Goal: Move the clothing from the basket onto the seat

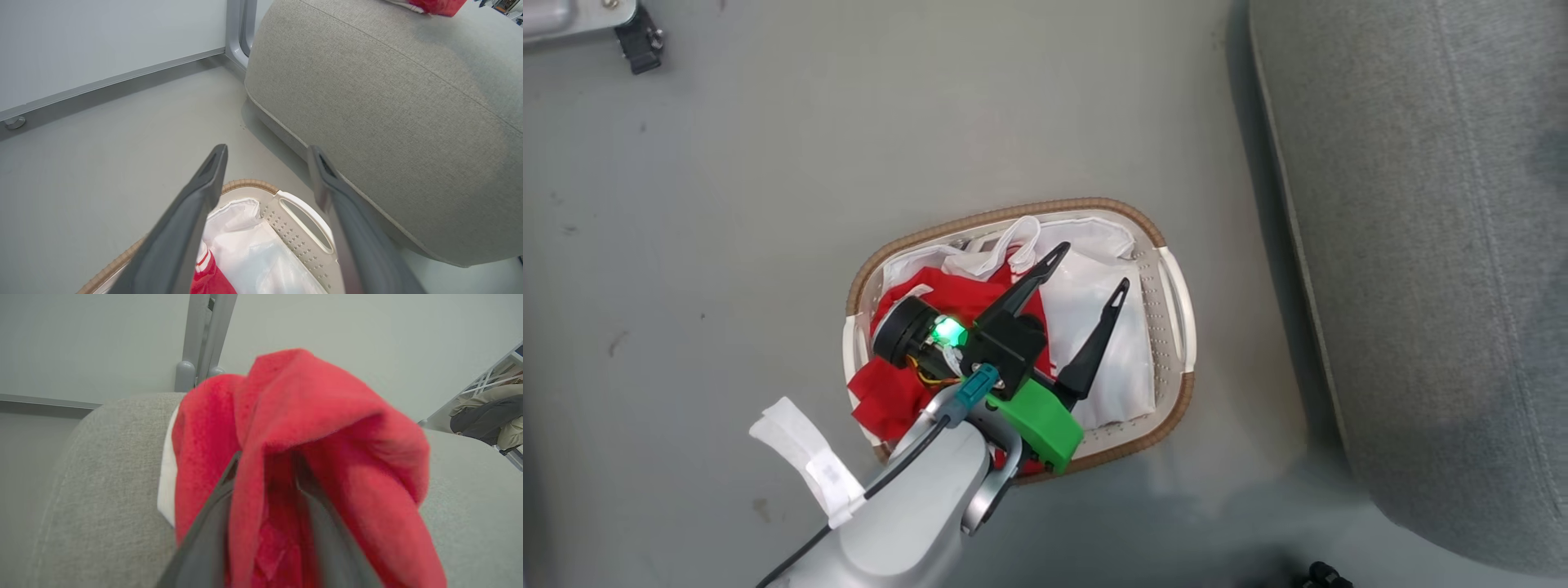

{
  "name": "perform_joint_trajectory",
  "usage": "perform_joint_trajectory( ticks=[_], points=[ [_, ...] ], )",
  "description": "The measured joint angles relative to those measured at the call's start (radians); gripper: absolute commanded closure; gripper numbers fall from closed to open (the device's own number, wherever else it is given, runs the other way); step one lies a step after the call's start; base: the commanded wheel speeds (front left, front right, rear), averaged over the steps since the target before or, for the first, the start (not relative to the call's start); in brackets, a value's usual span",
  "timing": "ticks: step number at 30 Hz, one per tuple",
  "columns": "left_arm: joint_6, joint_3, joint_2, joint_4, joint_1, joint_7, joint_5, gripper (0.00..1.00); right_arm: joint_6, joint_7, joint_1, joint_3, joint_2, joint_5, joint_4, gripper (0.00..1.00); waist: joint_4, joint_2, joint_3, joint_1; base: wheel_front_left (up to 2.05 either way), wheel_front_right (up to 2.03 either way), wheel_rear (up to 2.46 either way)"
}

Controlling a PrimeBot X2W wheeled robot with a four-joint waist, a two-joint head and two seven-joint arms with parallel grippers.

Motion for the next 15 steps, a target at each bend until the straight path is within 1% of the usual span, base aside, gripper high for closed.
perform_joint_trajectory(
  ticks=[5, 10, 12, 15],
  points=[
    [0.002, 0.016, 0.01, -0.001, 0.005, 0.0, -0.012, 0.0, 0.0, 0.0, 0.06, 0.016, 0.036, 0.034, -0.042, 0.0, -0.024, 0.0, -0.031, 0.0, 0.0, 0.0, 0.0],
    [0.002, 0.036, 0.012, -0.002, 0.023, 0.0, -0.027, 0.0, 0.0, 0.0, 0.139, 0.045, 0.055, 0.05, -0.086, 0.0, -0.042, 0.0, -0.08, 0.0, 0.0, 0.0, 0.0],
    [0.002, 0.057, 0.012, -0.004, 0.037, 0.0, -0.04, 0.0, 0.0, 0.0, 0.178, 0.069, 0.066, 0.051, -0.113, 0.0, -0.049, 0.0, -0.115, -0.0001, 0.0, 0.0, 0.0],
    [0.002, 0.095, 0.01, -0.011, 0.066, 0.0, -0.061, 0.0, 0.0, 0.0, 0.193, 0.097, 0.063, 0.053, -0.129, 0.0, -0.052, 0.0, -0.156, 0.0, 0.0, 0.0, 0.0]
  ],
)
